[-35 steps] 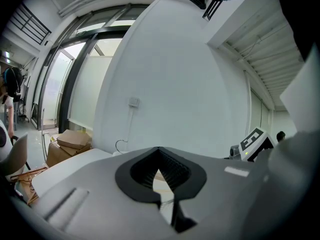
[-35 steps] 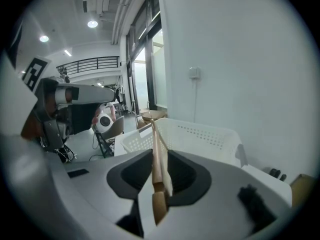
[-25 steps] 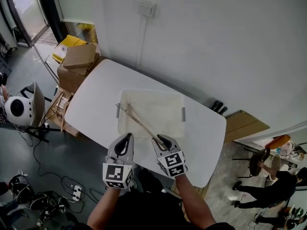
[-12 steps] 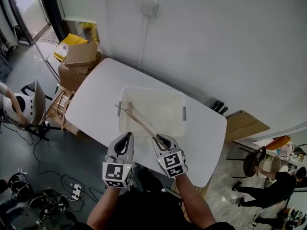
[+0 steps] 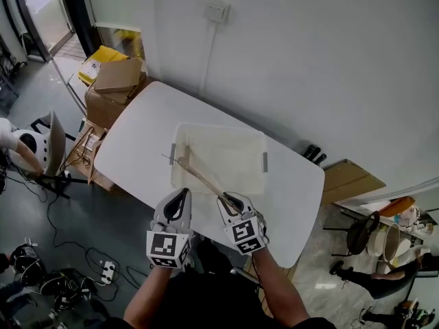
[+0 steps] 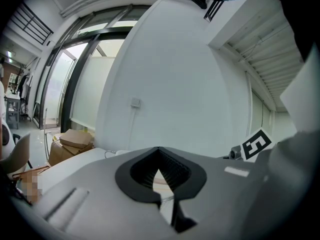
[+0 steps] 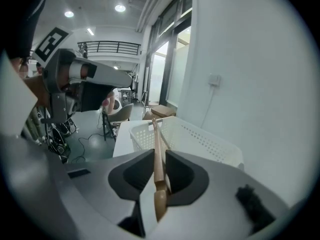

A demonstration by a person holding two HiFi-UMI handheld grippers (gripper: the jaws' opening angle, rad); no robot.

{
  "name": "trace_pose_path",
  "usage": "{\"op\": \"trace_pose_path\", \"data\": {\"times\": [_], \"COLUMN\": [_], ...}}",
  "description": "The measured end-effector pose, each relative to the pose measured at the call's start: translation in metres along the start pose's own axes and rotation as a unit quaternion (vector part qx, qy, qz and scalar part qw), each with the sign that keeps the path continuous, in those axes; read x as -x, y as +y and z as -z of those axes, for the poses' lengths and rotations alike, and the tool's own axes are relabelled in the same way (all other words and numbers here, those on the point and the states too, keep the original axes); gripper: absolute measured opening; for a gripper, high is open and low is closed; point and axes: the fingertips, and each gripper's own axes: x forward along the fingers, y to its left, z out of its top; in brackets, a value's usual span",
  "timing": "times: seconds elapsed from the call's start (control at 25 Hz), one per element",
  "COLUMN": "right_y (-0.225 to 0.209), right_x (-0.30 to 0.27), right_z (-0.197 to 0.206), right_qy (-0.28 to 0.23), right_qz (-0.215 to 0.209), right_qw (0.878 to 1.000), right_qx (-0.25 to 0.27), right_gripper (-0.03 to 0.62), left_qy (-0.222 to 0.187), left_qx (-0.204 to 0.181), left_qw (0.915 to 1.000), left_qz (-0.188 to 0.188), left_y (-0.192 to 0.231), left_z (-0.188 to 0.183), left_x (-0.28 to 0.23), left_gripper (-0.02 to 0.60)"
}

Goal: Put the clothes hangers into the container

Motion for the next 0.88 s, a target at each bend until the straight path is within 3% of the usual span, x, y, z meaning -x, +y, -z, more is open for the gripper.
{"op": "trace_pose_path", "data": {"times": [0.88], "right_y": [-0.006], "right_x": [-0.001], "right_z": [0.012], "right_qy": [0.037], "right_qz": [-0.029], "right_qw": [0.996], "right_qx": [0.078], "right_gripper": [0.075], "left_qy": [-0.003], "left_qx": [0.003], "left_qw": [1.0000], "left_qz": [-0.004], "left_y": [0.004], "left_z": [0.000], "left_x": [-0.001], "left_gripper": [0.006]}}
